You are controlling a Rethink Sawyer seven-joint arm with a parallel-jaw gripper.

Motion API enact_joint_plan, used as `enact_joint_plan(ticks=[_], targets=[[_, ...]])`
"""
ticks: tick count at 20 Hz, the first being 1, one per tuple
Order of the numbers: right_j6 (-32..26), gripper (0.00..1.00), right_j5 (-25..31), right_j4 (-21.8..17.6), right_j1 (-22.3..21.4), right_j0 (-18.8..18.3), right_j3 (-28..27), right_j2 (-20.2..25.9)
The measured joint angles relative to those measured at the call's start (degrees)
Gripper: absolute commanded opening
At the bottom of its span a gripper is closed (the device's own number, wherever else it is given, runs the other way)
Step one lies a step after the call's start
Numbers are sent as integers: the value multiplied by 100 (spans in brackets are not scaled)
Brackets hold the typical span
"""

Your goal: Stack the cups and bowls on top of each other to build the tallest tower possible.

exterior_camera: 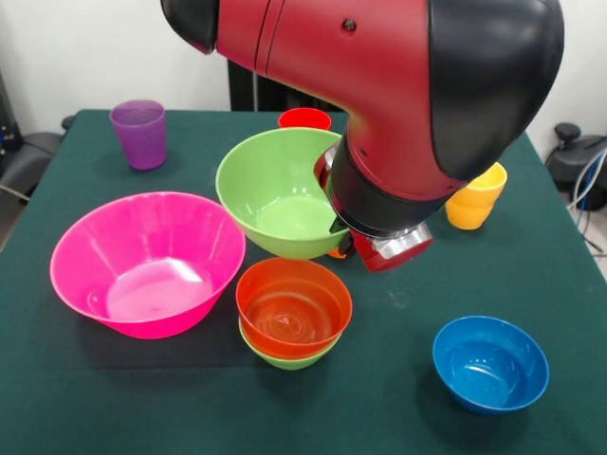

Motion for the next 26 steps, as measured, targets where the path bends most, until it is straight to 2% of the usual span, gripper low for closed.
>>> enact_joint_plan(ticks=[14,26], targets=[[0,0,-11,0,-66,-128,-204,-54],[0,0,-809,-350,-65,-125,-209,-59]])
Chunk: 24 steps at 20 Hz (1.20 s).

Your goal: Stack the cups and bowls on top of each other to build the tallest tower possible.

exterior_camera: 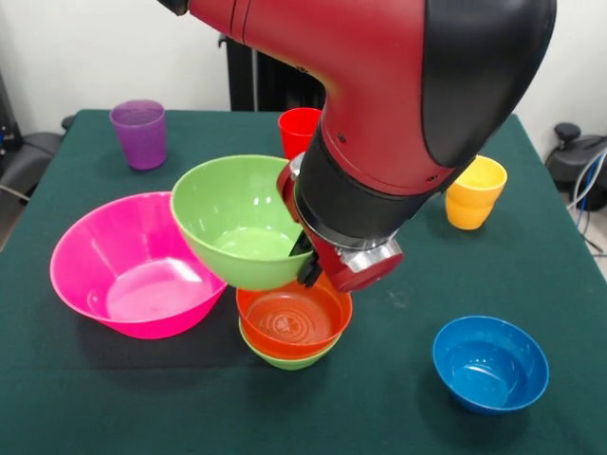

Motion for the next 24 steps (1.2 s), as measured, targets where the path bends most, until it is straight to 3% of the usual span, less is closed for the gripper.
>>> enact_joint_plan(ticks=[15,24], targets=[[0,0,-234,-20,2,-11,-22,3],[0,0,-234,187,19,-48,-167,2]])
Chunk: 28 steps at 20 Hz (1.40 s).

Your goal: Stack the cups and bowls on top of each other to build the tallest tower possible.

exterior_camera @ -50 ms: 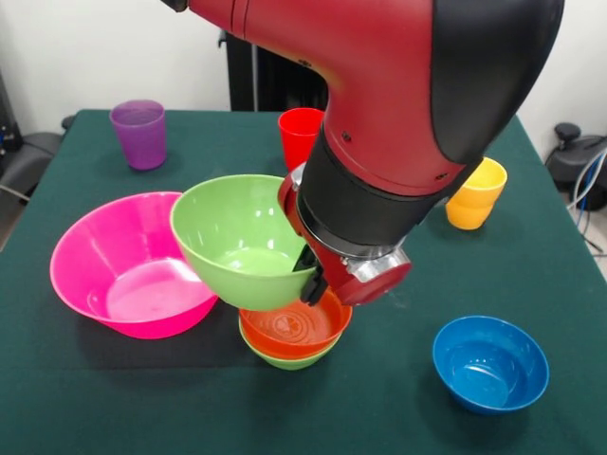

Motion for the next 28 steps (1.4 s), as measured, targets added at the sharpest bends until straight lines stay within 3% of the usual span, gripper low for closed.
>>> enact_joint_plan(ticks=[14,28], targets=[[0,0,1,246,15,1,-139,-1],[0,0,0,245,18,33,-107,21]])
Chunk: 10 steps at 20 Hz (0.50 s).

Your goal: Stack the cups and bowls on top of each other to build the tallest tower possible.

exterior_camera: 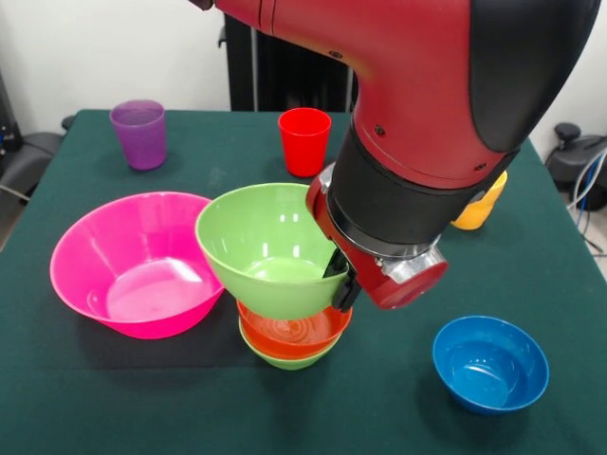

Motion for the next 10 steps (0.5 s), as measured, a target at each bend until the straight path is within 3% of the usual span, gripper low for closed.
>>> enact_joint_plan(ticks=[10], targets=[[0,0,-173,-2,1,13,51,48]])
